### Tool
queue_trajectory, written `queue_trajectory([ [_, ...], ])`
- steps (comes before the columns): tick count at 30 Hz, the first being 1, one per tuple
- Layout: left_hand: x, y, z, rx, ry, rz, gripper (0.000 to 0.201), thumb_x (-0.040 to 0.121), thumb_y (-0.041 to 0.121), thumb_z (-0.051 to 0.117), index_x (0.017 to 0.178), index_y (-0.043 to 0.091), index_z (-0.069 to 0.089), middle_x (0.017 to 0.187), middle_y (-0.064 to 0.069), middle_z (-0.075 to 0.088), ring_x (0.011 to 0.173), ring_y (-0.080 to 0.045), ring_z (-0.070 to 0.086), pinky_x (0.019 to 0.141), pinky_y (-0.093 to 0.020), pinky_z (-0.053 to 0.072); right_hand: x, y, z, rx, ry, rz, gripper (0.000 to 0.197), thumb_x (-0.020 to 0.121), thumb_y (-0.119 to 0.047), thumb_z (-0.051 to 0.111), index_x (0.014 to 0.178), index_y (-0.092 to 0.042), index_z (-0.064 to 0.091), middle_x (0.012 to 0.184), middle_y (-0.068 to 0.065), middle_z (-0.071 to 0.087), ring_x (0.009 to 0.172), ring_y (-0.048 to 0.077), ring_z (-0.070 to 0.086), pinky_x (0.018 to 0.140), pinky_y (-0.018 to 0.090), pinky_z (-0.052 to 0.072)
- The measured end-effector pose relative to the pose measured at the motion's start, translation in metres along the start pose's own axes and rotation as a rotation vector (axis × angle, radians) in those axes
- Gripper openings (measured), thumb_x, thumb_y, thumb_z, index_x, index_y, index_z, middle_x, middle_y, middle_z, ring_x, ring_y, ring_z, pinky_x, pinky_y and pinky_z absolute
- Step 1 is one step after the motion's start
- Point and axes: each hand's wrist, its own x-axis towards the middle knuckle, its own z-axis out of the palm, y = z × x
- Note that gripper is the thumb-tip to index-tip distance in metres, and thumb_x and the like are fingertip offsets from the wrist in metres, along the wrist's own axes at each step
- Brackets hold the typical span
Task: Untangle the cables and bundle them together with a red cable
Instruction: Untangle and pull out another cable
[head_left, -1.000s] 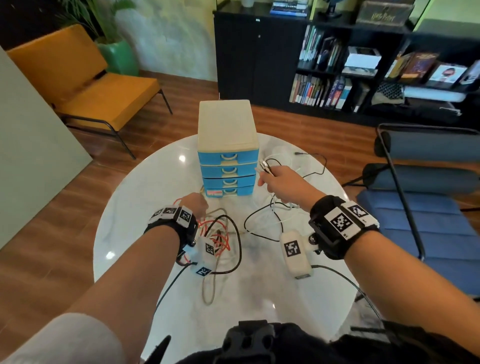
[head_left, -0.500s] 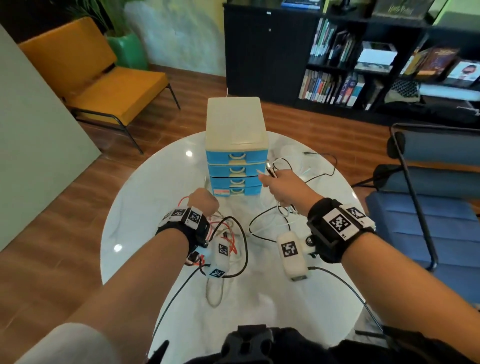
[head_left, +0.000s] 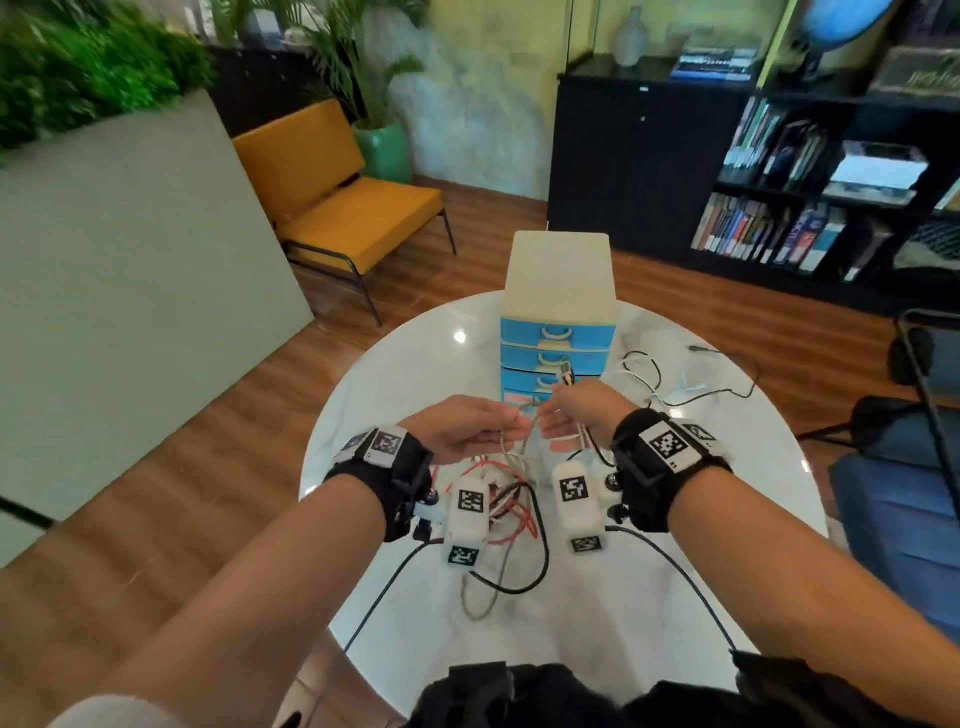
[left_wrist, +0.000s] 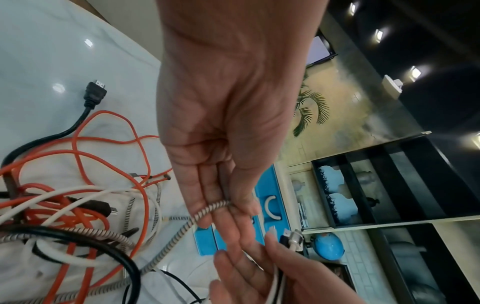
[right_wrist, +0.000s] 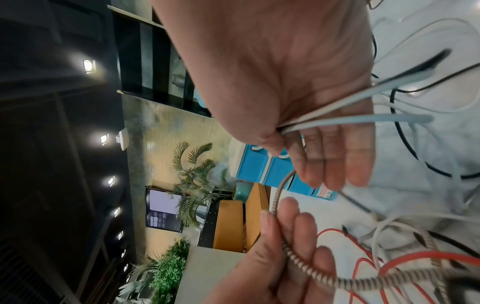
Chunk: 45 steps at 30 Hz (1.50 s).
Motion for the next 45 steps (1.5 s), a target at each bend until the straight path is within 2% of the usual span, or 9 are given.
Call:
queue_trajectory([
  [4, -0.013, 0.004, 0.008, 0.153, -0.137, -0.024, 0.014, 0.096, 0.014, 0.052, 0.104, 0.012, 0.063, 0.098, 0.002, 0.072, 0.092, -0.005, 0.068, 0.096, -0.025, 0.049, -0.003, 0.002, 0.002, 0.180, -0.160, 0.017, 0.028, 0.104, -0.020, 0.039, 0.108, -0.002, 0.060, 0.094, 0.016, 0.067, 0.082, 0.028, 0.066, 0.074, 0.040, 0.056],
  [8, -0.017, 0.009, 0.024, 0.461, -0.274, -0.040, 0.028, 0.095, 0.011, 0.052, 0.121, 0.001, 0.057, 0.107, -0.004, 0.067, 0.097, -0.013, 0.065, 0.104, -0.037, 0.045, -0.007, -0.010, -0.001, 0.445, -0.087, -0.142, 0.029, 0.106, -0.021, 0.037, 0.102, -0.004, 0.061, 0.070, 0.005, 0.068, 0.065, 0.018, 0.068, 0.063, 0.032, 0.055],
  [13, -0.016, 0.012, 0.042, 0.631, -0.285, 0.036, 0.031, 0.096, 0.011, 0.050, 0.124, -0.001, 0.056, 0.100, 0.001, 0.065, 0.081, -0.001, 0.065, 0.076, -0.017, 0.053, -0.017, -0.024, -0.018, 0.517, -0.052, -0.297, 0.034, 0.107, -0.029, 0.033, 0.106, -0.007, 0.058, 0.062, -0.003, 0.041, 0.051, 0.010, 0.041, 0.049, 0.022, 0.042],
  [21, -0.011, 0.009, 0.044, 0.884, -0.367, 0.081, 0.023, 0.100, 0.025, 0.043, 0.088, 0.020, 0.061, 0.087, 0.006, 0.066, 0.086, -0.009, 0.062, 0.095, -0.036, 0.049, -0.033, -0.026, -0.037, 0.576, 0.106, -0.445, 0.032, 0.107, -0.029, 0.029, 0.085, -0.015, 0.048, 0.066, -0.002, 0.037, 0.053, 0.010, 0.037, 0.051, 0.024, 0.036],
  [28, -0.005, -0.004, 0.031, 1.153, -0.277, 0.167, 0.021, 0.098, 0.025, 0.042, 0.090, 0.023, 0.061, 0.102, 0.000, 0.064, 0.105, -0.021, 0.060, 0.097, -0.038, 0.048, -0.050, -0.045, -0.051, 0.700, 0.215, -0.578, 0.028, 0.105, -0.028, 0.033, 0.082, -0.018, 0.044, 0.059, -0.007, 0.031, 0.044, 0.006, 0.024, 0.038, 0.018, 0.022],
  [35, 0.014, -0.030, -0.001, 1.313, -0.138, 0.196, 0.018, 0.097, 0.035, 0.045, 0.097, 0.025, 0.060, 0.110, -0.001, 0.060, 0.105, -0.019, 0.055, 0.098, -0.038, 0.042, -0.074, -0.066, -0.064, 0.714, 0.461, -0.812, 0.029, 0.105, -0.026, 0.033, 0.079, -0.020, 0.044, 0.055, -0.009, 0.034, 0.043, 0.007, 0.029, 0.038, 0.020, 0.026],
  [39, 0.014, -0.019, 0.005, 1.169, -0.121, 0.285, 0.021, 0.097, 0.022, 0.044, 0.088, 0.020, 0.062, 0.099, 0.001, 0.067, 0.098, -0.015, 0.060, 0.094, -0.036, 0.046, -0.081, -0.074, -0.071, 0.507, 0.479, -0.877, 0.028, 0.105, -0.024, 0.037, 0.079, -0.018, 0.046, 0.058, -0.007, 0.037, 0.041, 0.003, 0.034, 0.038, 0.017, 0.028],
  [42, 0.004, 0.009, 0.021, 0.906, -0.075, 0.435, 0.021, 0.099, 0.013, 0.041, 0.088, 0.009, 0.059, 0.088, -0.009, 0.067, 0.084, -0.014, 0.064, 0.083, -0.036, 0.053, -0.077, -0.064, -0.066, 0.013, 0.466, -0.827, 0.022, 0.099, -0.026, 0.052, 0.081, -0.015, 0.054, 0.068, -0.005, 0.046, 0.051, 0.002, 0.041, 0.044, 0.011, 0.035],
  [45, -0.006, 0.038, 0.033, 0.770, -0.038, 0.548, 0.021, 0.100, 0.014, 0.042, 0.085, 0.013, 0.057, 0.073, -0.007, 0.062, 0.069, -0.013, 0.063, 0.068, -0.025, 0.056, -0.069, -0.048, -0.051, -0.312, 0.342, -0.770, 0.019, 0.093, -0.031, 0.062, 0.093, -0.012, 0.064, 0.074, -0.005, 0.055, 0.061, 0.006, 0.048, 0.058, 0.020, 0.041],
])
